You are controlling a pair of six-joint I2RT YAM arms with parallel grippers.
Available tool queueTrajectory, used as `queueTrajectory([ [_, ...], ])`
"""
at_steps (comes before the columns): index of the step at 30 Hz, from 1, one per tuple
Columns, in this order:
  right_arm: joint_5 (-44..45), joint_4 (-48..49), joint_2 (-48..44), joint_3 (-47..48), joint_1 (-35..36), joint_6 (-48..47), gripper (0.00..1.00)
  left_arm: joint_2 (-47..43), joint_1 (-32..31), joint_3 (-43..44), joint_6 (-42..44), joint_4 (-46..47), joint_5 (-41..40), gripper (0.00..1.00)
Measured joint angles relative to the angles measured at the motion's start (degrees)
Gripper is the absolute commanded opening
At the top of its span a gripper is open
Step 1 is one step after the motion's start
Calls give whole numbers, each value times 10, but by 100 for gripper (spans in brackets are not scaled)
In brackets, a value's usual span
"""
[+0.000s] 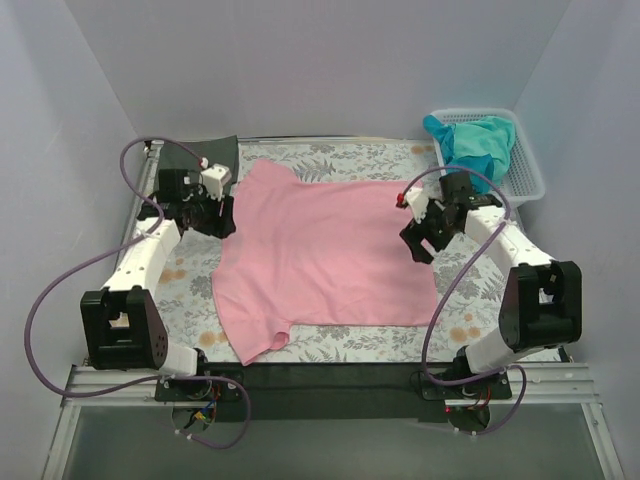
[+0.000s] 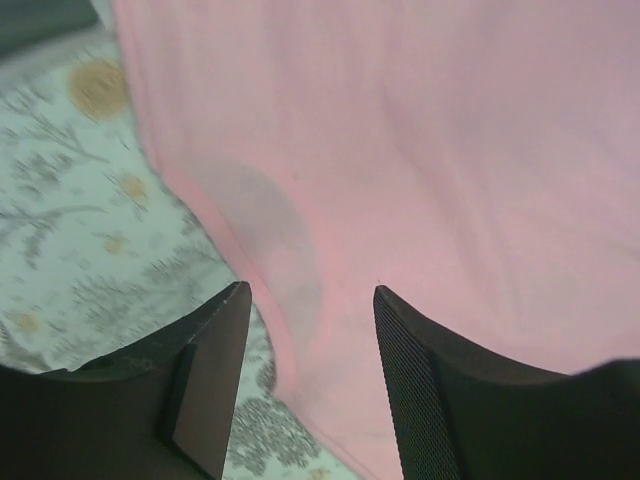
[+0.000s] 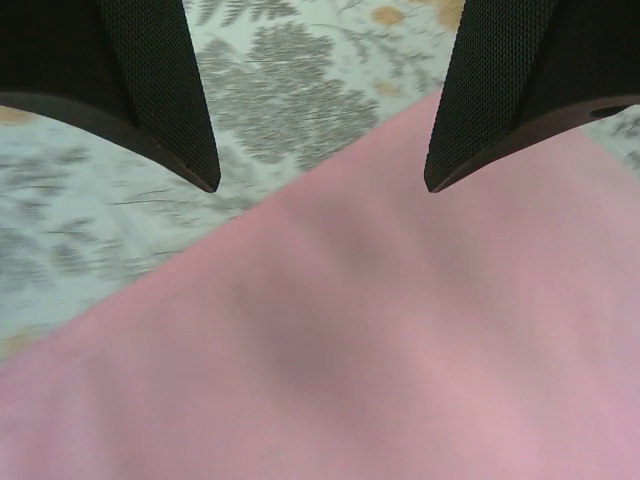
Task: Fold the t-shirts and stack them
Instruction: Flatten the tshirt out
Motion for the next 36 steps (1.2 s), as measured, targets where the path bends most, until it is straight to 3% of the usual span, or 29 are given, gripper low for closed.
queueTrajectory([
  [6, 3, -52, 25, -99, 38, -3, 47, -6, -11, -121, 32, -45, -4, 38],
  [16, 56, -4, -5, -182, 55, -23, 43, -39, -45, -228, 90, -84, -54, 31],
  [24, 96, 16, -61, -231, 64, -69, 44, -153, -49, -292, 168, -186, -85, 27],
  [28, 89, -71, -92, -230, 65, -116, 50, -166, -50, -242, 216, -286, -64, 37],
  [31, 72, -120, -75, -136, 61, -116, 48, -132, -51, -113, 210, -303, -31, 38],
  [34, 51, -115, 28, 12, 58, -86, 46, -1, -51, 19, 156, -251, -4, 37],
  [36, 48, -84, 104, 78, 57, -62, 45, 91, -51, 53, 120, -189, -4, 36],
])
